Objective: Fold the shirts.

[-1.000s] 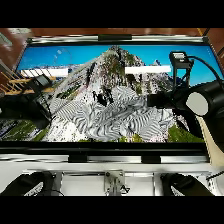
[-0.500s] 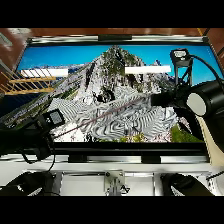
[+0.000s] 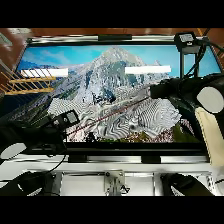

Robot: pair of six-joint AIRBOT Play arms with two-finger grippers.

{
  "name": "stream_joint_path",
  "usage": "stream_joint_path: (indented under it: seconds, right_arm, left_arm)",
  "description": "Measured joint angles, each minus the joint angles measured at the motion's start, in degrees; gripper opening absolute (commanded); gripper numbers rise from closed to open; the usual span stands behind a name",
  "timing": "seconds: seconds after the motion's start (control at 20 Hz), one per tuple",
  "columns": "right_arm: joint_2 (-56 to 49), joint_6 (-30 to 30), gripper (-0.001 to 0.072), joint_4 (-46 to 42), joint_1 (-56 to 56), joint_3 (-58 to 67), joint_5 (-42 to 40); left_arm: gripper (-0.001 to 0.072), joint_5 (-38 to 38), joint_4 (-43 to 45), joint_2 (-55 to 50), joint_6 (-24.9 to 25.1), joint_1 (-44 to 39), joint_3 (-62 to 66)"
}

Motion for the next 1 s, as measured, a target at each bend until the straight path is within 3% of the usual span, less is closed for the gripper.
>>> stream_joint_path:
  seconds: [0.25, 0.55, 0.85, 1.0]
  right_arm:
    - [0.04, -6.45, 0.009, 9.33, 0.0, 1.64, 1.7]
    - [0.04, -14.69, 0.0089, 19.56, 2.58, 3.5, 3.72]
    - [0.07, -13.25, 0.009, 17.68, 10.82, 4.74, 11.41]
    - [0.09, -12.52, 0.0089, 16.04, 12.63, 4.85, 13.97]
  left_arm:
    - [0.0048, 8.41, -3.5, -4.81, -1.36, -0.09, -0.37]
    - [0.0049, 15.15, -11.04, -11.76, 2.89, -0.11, -0.42]
    - [0.0049, 23.63, -19.5, -15.06, 0.44, 0.9, -0.46]
    - [0.0049, 23.65, -21.68, -15.41, 0.87, 1.11, -0.46]
